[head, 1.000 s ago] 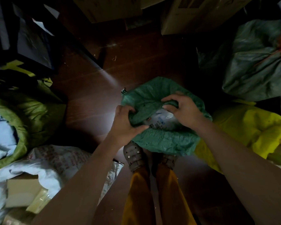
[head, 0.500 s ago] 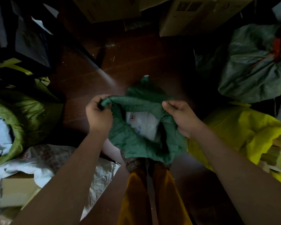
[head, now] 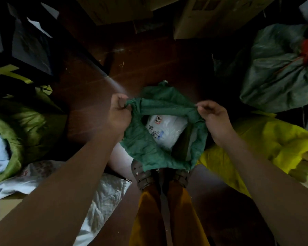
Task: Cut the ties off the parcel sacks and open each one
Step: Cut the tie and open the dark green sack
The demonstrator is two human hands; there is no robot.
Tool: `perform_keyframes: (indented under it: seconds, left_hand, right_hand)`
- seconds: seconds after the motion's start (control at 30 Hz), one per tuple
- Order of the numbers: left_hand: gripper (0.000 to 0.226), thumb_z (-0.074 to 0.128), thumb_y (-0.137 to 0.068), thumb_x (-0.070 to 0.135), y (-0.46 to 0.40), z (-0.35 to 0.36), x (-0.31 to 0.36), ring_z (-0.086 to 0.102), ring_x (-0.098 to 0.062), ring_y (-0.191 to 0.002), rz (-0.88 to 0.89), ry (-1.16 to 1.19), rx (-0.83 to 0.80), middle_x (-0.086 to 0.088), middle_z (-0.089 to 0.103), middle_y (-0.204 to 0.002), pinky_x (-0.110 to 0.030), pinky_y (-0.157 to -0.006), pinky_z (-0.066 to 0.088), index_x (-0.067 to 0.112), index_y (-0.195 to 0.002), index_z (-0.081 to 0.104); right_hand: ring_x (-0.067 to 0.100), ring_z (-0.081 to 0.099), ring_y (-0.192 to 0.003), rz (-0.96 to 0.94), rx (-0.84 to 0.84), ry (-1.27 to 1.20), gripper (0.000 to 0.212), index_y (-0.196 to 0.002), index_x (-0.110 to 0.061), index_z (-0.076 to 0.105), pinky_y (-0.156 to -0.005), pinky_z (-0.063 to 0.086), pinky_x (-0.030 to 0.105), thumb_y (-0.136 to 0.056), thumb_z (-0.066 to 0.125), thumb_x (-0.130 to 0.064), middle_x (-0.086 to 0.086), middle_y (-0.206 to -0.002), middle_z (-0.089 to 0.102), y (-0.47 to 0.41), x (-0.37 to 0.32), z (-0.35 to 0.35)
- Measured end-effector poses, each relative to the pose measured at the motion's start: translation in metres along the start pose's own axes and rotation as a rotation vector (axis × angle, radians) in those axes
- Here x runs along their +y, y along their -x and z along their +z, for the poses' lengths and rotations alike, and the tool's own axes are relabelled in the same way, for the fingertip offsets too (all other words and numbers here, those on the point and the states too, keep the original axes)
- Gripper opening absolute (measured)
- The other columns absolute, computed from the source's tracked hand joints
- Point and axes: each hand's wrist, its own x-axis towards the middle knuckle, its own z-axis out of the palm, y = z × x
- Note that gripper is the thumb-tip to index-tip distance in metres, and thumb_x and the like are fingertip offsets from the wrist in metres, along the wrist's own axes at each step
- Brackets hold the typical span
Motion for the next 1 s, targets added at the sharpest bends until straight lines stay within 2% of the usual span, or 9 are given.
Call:
perform_keyframes:
  seconds: [0.1,0.17,0.3,0.37,0.43,0.6,0.73,0.87,1.0]
  left_hand:
    - [0.040,0.030,-0.093,-0.010,0.004,0.013,0.003,0.040,-0.009,-0.050,0.087,-0.174,-0.079,-0.005,0.045,-0.076,-0.024,-0.047,0.032,0.024,-0.080,0.046]
    - [0.032,0.039,-0.096,0.001,0.004,0.019,0.005,0.040,0.000,-0.045,0.054,-0.136,-0.080,0.000,0.044,-0.069,-0.017,-0.046,0.030,0.023,-0.075,0.049]
    - [0.031,0.073,-0.078,0.047,0.007,0.017,-0.002,0.051,0.005,-0.076,0.098,-0.339,-0.216,0.011,0.055,-0.086,-0.013,-0.063,0.036,0.024,-0.090,0.055]
    - [0.042,0.083,-0.071,0.033,0.007,0.014,-0.009,0.049,0.000,-0.082,0.269,-0.520,-0.241,0.016,0.050,-0.090,-0.004,-0.064,0.033,0.022,-0.097,0.051]
    - [0.036,0.081,-0.072,0.014,0.007,0.014,-0.013,0.051,-0.011,-0.086,0.332,-0.536,-0.207,0.012,0.050,-0.088,-0.001,-0.060,0.032,0.022,-0.093,0.053]
    - [0.027,0.081,-0.074,0.017,0.004,0.006,-0.014,0.043,-0.028,-0.104,0.465,-0.680,-0.096,0.000,0.042,-0.098,-0.029,-0.090,0.037,0.011,-0.099,0.074]
    - [0.023,0.073,-0.079,0.011,0.006,0.003,-0.011,0.045,-0.034,-0.102,0.645,-0.920,-0.002,-0.007,0.061,-0.100,-0.039,-0.088,0.037,0.012,-0.102,0.075]
    - [0.029,0.064,-0.083,-0.001,0.009,0.014,-0.007,0.060,-0.026,-0.100,0.465,-0.676,0.045,-0.006,0.070,-0.102,-0.035,-0.088,0.047,0.009,-0.110,0.068]
    - [0.026,0.054,-0.086,-0.010,0.007,0.019,-0.012,0.050,-0.010,-0.078,0.264,-0.275,0.002,0.006,0.050,-0.084,-0.014,-0.060,0.038,0.013,-0.094,0.044]
  right_hand:
    - [-0.006,0.044,-0.065,-0.150,-0.038,0.131,0.035,-0.081,-0.031,0.054,-0.060,0.036,0.010,-0.094,0.043,-0.001,-0.026,-0.073,0.053,-0.002,-0.002,-0.004]
    - [-0.001,0.049,-0.074,-0.162,-0.052,0.153,0.041,-0.077,-0.031,0.058,-0.069,0.039,0.015,-0.095,0.038,0.000,-0.020,-0.082,0.057,-0.006,-0.003,-0.005]
    - [0.014,0.061,-0.096,-0.024,-0.143,0.042,0.026,-0.079,-0.034,0.067,-0.084,0.045,0.031,-0.094,0.056,-0.016,-0.004,-0.099,0.064,-0.004,-0.006,-0.008]
    - [0.001,0.063,-0.094,-0.055,-0.193,0.103,0.020,-0.086,-0.035,0.063,-0.079,0.050,0.017,-0.086,0.073,-0.018,-0.008,-0.102,0.064,-0.002,-0.006,-0.009]
    - [0.009,0.062,-0.099,-0.115,-0.173,0.229,0.029,-0.091,-0.033,0.059,-0.082,0.052,0.019,-0.080,0.078,-0.013,-0.001,-0.104,0.063,-0.002,-0.003,-0.011]
    - [0.024,0.042,-0.108,-0.250,0.077,0.661,0.015,-0.090,-0.022,0.071,-0.091,0.032,0.027,-0.078,0.079,-0.027,0.000,-0.102,0.053,-0.004,0.003,-0.020]
    - [0.024,0.050,-0.106,-0.353,0.108,0.718,0.009,-0.090,-0.019,0.073,-0.093,0.040,0.039,-0.083,0.074,-0.025,-0.006,-0.093,0.058,-0.005,0.005,-0.020]
    - [0.000,0.054,-0.080,-0.292,0.020,0.476,0.011,-0.090,-0.023,0.061,-0.072,0.040,0.009,-0.093,0.062,-0.013,-0.013,-0.084,0.058,-0.007,0.002,-0.012]
    - [-0.003,0.046,-0.070,-0.243,-0.046,0.271,0.023,-0.091,-0.017,0.054,-0.063,0.036,0.010,-0.096,0.045,0.004,-0.006,-0.082,0.051,-0.011,-0.002,-0.008]
